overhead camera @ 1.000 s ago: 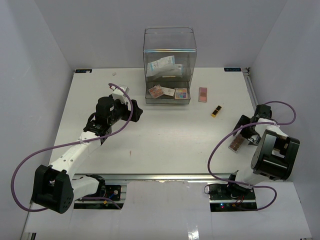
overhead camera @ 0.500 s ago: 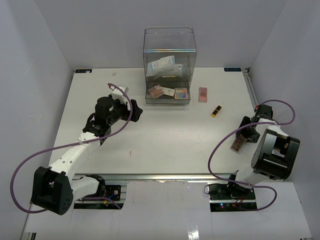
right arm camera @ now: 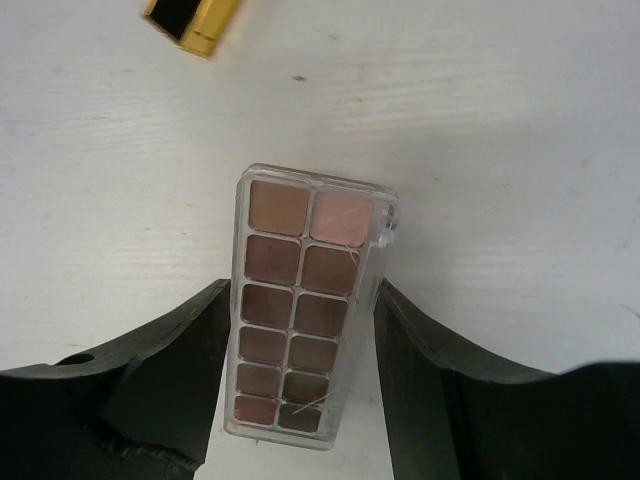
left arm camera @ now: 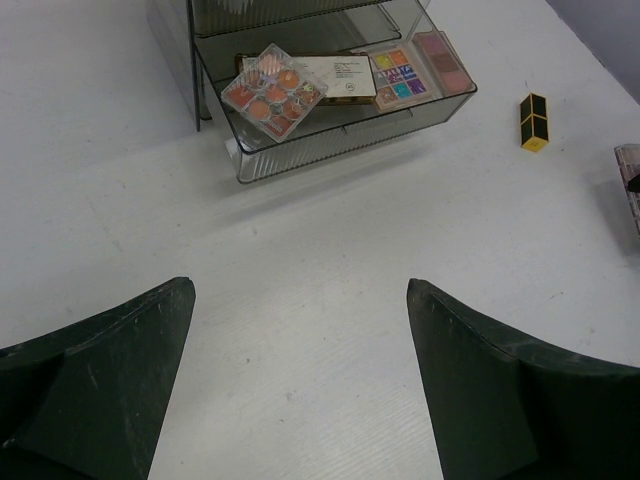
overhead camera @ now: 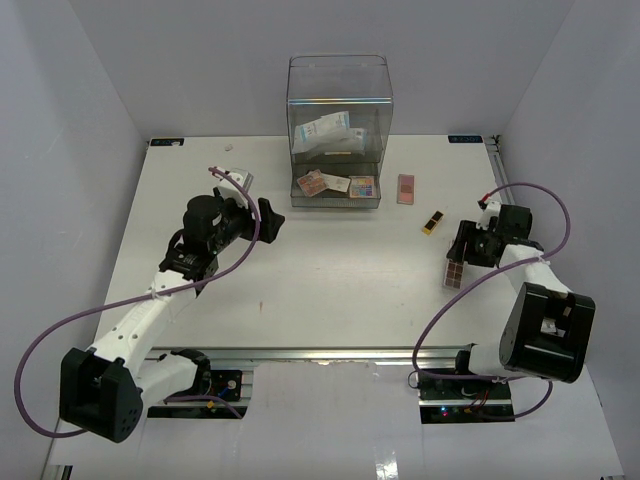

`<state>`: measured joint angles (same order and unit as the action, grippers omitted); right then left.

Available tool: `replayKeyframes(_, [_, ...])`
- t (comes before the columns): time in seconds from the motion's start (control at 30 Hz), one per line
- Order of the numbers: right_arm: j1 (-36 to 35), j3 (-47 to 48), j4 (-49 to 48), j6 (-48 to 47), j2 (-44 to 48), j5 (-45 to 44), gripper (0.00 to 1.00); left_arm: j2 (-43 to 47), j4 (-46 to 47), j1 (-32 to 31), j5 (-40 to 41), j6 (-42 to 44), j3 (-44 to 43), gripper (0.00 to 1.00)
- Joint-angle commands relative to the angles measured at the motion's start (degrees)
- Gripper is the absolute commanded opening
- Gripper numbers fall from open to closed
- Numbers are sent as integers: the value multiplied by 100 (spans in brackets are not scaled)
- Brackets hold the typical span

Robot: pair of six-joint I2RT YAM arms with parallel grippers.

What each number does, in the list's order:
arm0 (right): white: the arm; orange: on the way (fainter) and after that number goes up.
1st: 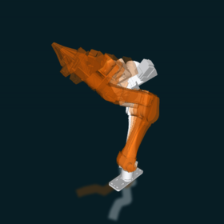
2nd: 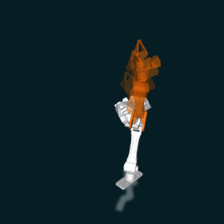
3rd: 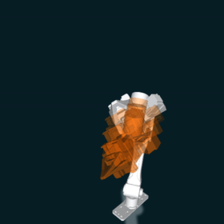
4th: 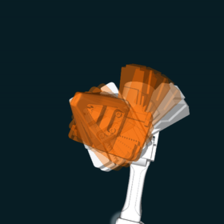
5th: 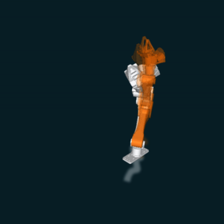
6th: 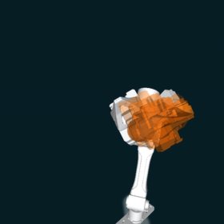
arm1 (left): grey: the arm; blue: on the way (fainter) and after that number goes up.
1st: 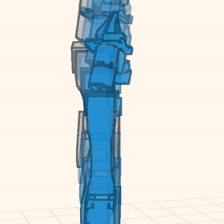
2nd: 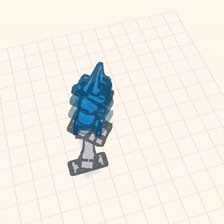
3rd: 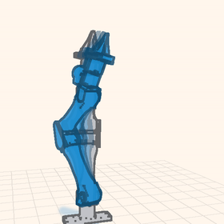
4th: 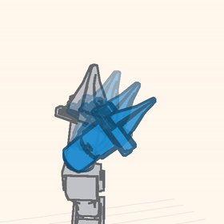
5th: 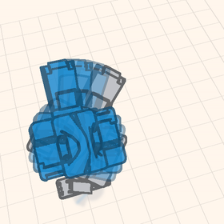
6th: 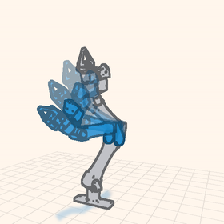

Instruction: Organize the makeup

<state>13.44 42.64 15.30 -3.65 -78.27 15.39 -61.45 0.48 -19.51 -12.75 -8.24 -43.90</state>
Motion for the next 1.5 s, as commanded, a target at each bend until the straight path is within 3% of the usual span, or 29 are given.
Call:
replayKeyframes(0.0, [-604, 368, -318, -518, 388, 598, 14, 241, 84, 0, -113, -38, -22, 98])
replayKeyframes(0.3, [-2337, 1592, -297, -1942, 85, 545, 8, 376, 59, 0, -75, 1, -38, 98])
replayKeyframes(0.6, [-3621, 4572, 665, -3360, -1662, 341, 8, 499, 0, 0, 146, 111, -59, 98])
replayKeyframes(0.83, [-4573, 6169, 810, -5005, -3046, -1127, 8, 538, -22, 0, 362, 235, -66, 98])
replayKeyframes(0.97, [-4825, 6954, 992, -5649, -3937, -1510, 8, 552, -22, 0, 419, 287, -84, 98])
replayKeyframes(1.3, [-4797, 6844, 588, -5937, -4433, -1970, 16, 590, -13, 0, 405, 323, -84, 98])
replayKeyframes(1.47, [-4714, 6655, 561, -5968, -4381, -1884, 35, 594, -22, 0, 405, 314, -89, 98])
